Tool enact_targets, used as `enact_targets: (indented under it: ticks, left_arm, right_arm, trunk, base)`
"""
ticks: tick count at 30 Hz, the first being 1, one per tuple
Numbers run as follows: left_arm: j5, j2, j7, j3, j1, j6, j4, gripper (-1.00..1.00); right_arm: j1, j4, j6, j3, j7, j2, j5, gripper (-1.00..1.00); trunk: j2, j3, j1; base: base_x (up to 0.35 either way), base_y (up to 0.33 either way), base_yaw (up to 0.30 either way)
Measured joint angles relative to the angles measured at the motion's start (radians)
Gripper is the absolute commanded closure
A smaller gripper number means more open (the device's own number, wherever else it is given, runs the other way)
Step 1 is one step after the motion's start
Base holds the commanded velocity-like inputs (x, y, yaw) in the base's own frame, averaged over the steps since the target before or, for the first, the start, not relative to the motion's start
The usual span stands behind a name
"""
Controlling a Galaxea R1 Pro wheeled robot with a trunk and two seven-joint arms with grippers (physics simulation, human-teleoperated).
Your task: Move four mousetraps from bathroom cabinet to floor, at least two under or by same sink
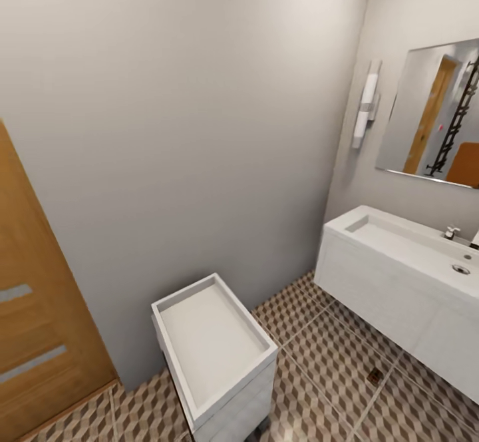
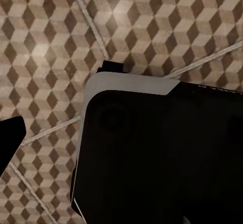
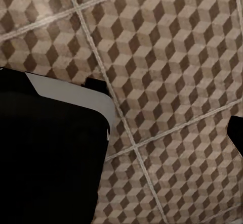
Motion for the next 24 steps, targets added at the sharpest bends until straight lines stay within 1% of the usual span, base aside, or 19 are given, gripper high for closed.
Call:
enact_targets:
  ticks: [8,10,20,24]
  left_arm:
    - [0.0,0.0,0.0,0.0,0.0,0.0,0.0,-1.0]
    - [-0.001,0.0,0.0,0.0,0.0,0.0,0.0,-1.0]
    - [-0.001,0.0,0.0,0.0,0.0,0.0,0.0,-1.0]
    - [-0.001,0.0,0.0,0.0,0.0,0.0,0.0,-1.0]
  right_arm:
    - [0.0,0.0,-0.001,0.0,0.0,0.0,0.0,-1.0]
    - [0.0,0.0,-0.001,0.0,0.0,0.0,0.0,-1.0]
    - [0.0,0.0,-0.003,0.0,0.0,-0.001,0.0,-1.0]
    - [0.0,0.0,-0.003,0.0,0.0,-0.001,0.0,-1.0]
  trunk:
    - [0.0,0.0,0.0]
    - [0.0,0.0,0.0]
    - [0.0,0.0,0.0]
    - [0.0,0.0,0.0]
  base:
    - [0.0,0.0,0.279]
    - [0.0,0.0,0.188]
    - [0.0,0.0,0.06]
    - [0.0,0.0,0.162]
